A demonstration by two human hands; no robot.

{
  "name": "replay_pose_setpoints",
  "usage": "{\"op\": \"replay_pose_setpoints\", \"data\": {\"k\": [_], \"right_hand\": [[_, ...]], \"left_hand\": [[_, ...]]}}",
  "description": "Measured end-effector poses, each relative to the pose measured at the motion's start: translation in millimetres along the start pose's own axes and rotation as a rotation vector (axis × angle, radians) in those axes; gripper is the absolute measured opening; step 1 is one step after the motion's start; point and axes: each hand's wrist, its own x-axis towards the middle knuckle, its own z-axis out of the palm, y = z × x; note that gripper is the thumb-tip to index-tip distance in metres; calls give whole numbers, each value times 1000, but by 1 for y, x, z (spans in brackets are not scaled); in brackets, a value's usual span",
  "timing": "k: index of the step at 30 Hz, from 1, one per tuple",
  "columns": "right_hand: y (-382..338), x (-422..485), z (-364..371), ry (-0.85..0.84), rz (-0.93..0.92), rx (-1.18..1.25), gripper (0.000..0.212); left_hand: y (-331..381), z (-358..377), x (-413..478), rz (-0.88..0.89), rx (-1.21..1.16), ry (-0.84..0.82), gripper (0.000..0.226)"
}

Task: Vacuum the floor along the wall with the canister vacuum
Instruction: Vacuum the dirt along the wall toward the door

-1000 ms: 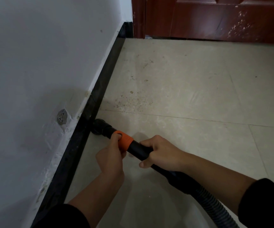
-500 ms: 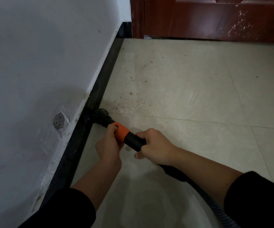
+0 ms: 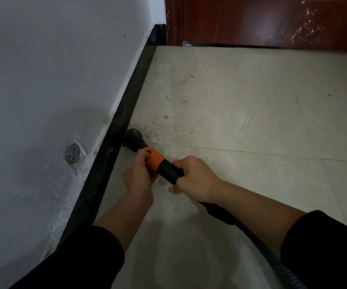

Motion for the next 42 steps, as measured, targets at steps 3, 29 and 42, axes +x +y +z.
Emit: {"op": "replay_pose_setpoints", "data": {"k": [3,29,42], "right_hand": [[0,-3,-1,8,-3,-14,20],[31,-46,-20,53,63,-28,17],[30,-53,-27,26,56,-1,23]], "left_hand": [[0,1,-1,1,3,-7,13],[-25,22,-41,-31,49,-135,10],[-24,23,-55,-18,40,-94,10]]}}
